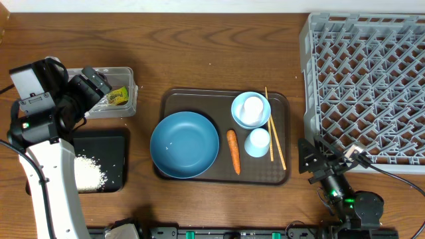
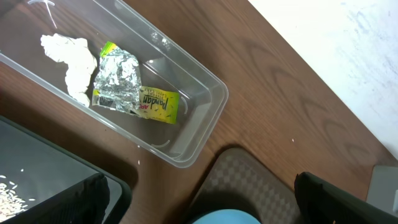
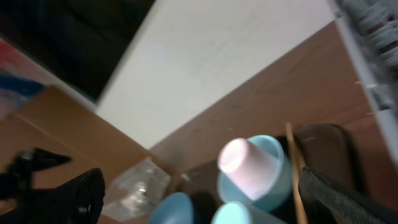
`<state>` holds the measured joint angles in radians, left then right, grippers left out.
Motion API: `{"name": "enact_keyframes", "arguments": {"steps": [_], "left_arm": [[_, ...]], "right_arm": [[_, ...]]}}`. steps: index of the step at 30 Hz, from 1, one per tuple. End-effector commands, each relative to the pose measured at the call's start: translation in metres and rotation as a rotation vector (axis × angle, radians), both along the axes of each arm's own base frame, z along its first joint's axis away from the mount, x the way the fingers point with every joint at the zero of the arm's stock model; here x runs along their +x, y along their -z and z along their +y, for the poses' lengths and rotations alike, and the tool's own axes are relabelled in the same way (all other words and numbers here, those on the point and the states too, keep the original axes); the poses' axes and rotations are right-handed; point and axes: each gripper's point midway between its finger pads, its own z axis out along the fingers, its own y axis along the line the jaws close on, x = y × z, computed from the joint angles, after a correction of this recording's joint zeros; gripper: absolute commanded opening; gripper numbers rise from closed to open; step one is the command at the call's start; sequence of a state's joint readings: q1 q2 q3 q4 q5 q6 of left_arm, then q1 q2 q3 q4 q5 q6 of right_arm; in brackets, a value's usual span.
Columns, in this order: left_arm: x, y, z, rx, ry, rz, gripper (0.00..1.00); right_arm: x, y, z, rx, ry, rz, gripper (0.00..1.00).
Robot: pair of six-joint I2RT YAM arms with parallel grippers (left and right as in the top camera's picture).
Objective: Sort waste into correct bins and load items into the dishwasher rack
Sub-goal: 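Move the right gripper over the light-blue cup on the brown tray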
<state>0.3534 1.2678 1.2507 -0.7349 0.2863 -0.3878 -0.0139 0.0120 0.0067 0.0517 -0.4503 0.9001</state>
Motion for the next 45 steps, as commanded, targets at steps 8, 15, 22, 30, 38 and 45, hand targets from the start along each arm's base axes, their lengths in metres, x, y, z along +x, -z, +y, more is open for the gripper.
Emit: {"name": "enact_keyframes", "arguments": {"steps": [8, 15, 22, 30, 38, 45], "left_arm": [[0.000, 0.003, 0.000, -0.004, 0.007, 0.007, 0.98], [0.000, 0.003, 0.000, -0.004, 0.007, 0.007, 0.98], [0.000, 0.003, 0.000, -0.004, 0.007, 0.007, 0.98], [0.000, 0.003, 0.000, -0.004, 0.007, 0.007, 0.98], [0.000, 0.003, 0.000, -0.004, 0.007, 0.007, 0.98], [0.000, 0.003, 0.000, -0.004, 0.007, 0.007, 0.98]], "right_arm": [[-0.013, -0.055, 0.006, 0.017, -0.046, -0.191, 0.99], [-0.009, -0.083, 0.006, -0.121, -0.028, -0.235, 0.99], [0.018, -0.111, 0.020, -0.268, -0.107, -0.209, 0.99], [0.058, -0.119, 0.061, -0.489, -0.275, -0.083, 0.99], [0.095, -0.090, 0.094, -0.748, -0.252, 0.175, 0.99], [0.113, -0.053, 0.111, -0.876, -0.168, 0.330, 0.99]]}}
